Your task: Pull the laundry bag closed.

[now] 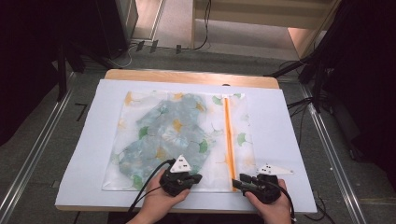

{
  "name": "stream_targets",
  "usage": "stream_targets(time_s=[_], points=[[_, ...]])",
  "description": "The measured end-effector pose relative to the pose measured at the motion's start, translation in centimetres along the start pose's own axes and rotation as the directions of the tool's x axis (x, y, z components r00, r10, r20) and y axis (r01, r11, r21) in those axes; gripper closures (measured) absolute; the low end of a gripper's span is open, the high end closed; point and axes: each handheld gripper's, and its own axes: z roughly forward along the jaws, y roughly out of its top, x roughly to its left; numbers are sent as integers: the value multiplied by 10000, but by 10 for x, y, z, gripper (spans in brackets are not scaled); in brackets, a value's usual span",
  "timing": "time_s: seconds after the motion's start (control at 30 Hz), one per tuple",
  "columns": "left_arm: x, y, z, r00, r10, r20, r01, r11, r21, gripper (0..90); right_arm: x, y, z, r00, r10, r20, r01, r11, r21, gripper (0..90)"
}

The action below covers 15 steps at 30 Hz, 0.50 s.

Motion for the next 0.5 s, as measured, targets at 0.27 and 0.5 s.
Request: stream_targets(time_s=[0.27, 0.5], points=[[-4, 3, 18, 9999, 71, 91, -74, 9994, 325, 900, -2, -2, -3, 9997, 0, -255, 3, 9999, 108, 825], [-9, 5, 21, 9998, 156, 145, -161, 9992, 377, 899, 1, -2, -6, 9991, -81, -426, 82, 10000, 9, 900]])
